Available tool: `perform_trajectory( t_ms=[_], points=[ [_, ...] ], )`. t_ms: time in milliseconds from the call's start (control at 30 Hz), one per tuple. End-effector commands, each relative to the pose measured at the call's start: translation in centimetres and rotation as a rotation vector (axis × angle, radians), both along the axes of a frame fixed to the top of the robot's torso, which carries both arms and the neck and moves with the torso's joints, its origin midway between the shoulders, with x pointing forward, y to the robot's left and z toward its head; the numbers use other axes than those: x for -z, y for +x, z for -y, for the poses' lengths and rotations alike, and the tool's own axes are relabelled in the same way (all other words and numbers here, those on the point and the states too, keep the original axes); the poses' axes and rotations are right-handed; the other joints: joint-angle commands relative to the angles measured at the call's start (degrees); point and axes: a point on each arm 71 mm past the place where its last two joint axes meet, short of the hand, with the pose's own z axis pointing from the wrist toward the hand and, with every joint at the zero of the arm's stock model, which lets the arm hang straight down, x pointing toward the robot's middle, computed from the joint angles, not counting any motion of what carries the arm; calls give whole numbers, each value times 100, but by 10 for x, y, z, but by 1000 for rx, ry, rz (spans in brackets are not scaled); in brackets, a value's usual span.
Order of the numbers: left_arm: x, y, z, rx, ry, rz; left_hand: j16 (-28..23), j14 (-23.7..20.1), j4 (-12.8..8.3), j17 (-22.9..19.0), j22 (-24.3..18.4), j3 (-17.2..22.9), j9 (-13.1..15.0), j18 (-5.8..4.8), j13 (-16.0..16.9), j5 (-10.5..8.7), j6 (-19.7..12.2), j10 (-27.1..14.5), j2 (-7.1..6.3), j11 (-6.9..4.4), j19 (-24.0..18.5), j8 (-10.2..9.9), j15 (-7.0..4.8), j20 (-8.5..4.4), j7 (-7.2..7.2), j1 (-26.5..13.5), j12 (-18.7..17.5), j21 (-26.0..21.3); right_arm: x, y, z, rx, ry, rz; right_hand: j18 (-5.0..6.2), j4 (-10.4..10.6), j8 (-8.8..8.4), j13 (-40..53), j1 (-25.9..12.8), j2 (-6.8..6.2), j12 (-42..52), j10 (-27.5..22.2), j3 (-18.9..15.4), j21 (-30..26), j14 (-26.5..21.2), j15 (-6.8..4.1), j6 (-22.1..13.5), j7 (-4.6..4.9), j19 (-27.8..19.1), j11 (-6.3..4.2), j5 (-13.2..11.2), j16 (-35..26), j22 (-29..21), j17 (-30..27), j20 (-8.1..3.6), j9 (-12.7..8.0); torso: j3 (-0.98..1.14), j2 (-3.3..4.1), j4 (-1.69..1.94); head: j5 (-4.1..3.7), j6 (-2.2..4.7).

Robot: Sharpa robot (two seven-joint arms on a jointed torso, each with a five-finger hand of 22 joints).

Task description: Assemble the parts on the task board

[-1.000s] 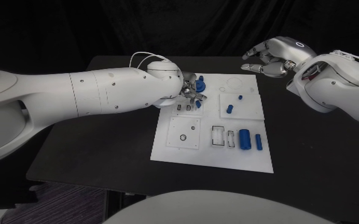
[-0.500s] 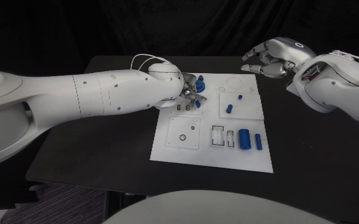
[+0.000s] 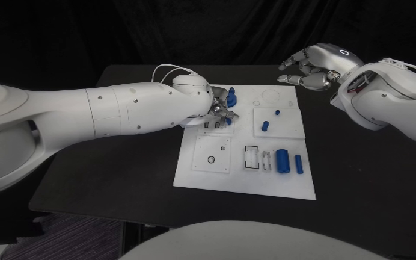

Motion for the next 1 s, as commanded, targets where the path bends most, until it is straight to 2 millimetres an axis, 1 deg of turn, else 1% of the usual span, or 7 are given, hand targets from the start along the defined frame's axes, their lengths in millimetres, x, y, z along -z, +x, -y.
perform_trajectory(
  t_ms=[33, 200, 333, 467, 767, 867, 1000],
  points=[
    [2, -2, 3, 27, -7, -19, 15, 609, -12, 1508, -3, 53, -8, -50, 2742, 37, 25, 693, -3, -103, -40, -54, -11, -12, 30, 103, 1104, -36, 1, 0, 0, 6, -5, -8, -32, -39, -34, 1507, 2, 51, 15, 607, -8, -26, 576, 52, 28, 16, 140, 50, 22, -16, 1197, 1460, 36, -8, -6, 2, 1, 6, -1],
    [3, -2, 4, 25, -6, -20, 15, 609, -43, 1508, -3, 83, -6, -49, 2742, 81, 35, 693, -5, -101, -42, -103, -8, -8, 34, 146, 1104, -43, 1, 1, 1, 4, -6, -7, -32, -40, -35, 1507, 1, 50, 15, 607, -8, -23, 577, 52, 29, 16, 141, 50, 21, -13, 1198, 1462, 36, -8, -6, 4, 3, 13, -1],
    [3, -2, 3, 24, -2, -23, 15, 609, -102, 1508, 2, 131, 1, -49, 2742, 194, 57, 693, -24, -100, -41, -174, -7, -6, 34, 217, 1104, -49, 1, 1, 1, 5, -7, -7, -32, -40, -35, 1507, 1, 50, 15, 607, -8, -23, 577, 52, 29, 16, 141, 50, 21, -13, 1198, 1462, 36, -8, -5, 4, 5, 5, -1],
    [4, -3, 3, 26, 2, -28, 15, 609, -130, 1508, 2, 160, 5, -48, 2742, 241, 67, 693, -27, -101, -42, -209, -7, -5, 33, 251, 1104, -54, 2, 1, 1, 5, -8, -9, -34, -42, -37, 1507, 1, 48, 15, 607, -10, -17, 579, 53, 32, 16, 144, 51, 20, -8, 1200, 1467, 36, -9, -3, 1, 1, 15, -1],
    [5, -3, 4, 32, 2, -32, 15, 609, -284, 1508, 8, 350, 13, -46, 2742, 356, 90, 693, -45, -106, -43, -368, -11, -8, 28, 421, 1104, -71, 2, 1, 1, 4, -9, -10, -33, -48, -39, 1507, 4, 48, 15, 607, -10, -19, 578, 53, 35, 17, 144, 51, 21, -10, 1199, 1466, 37, -9, -2, -1, -1, 20, -1],
    [5, -3, 4, 34, 0, -32, 15, 609, -335, 1508, 11, 459, 24, -45, 2742, 541, 108, 693, -76, -106, -44, -447, -12, -9, 28, 461, 1104, -82, 2, 1, 1, 4, -10, -11, -33, -48, -39, 1507, 4, 48, 15, 607, -10, -19, 578, 53, 35, 17, 144, 51, 21, -10, 1199, 1466, 37, -9, -3, 1, -1, 16, -1],
    [5, -3, 4, 37, -3, -32, 15, 609, -390, 1508, 13, 596, 39, -43, 2742, 675, 117, 693, -110, -107, -46, -523, -11, -10, 26, 508, 1104, -92, 2, 2, 1, 5, -10, -12, -32, -51, -40, 1507, 6, 49, 15, 607, -9, -23, 578, 53, 37, 17, 142, 51, 23, -12, 1198, 1463, 37, -9, -4, 1, 5, 13, -1]
  ],
)
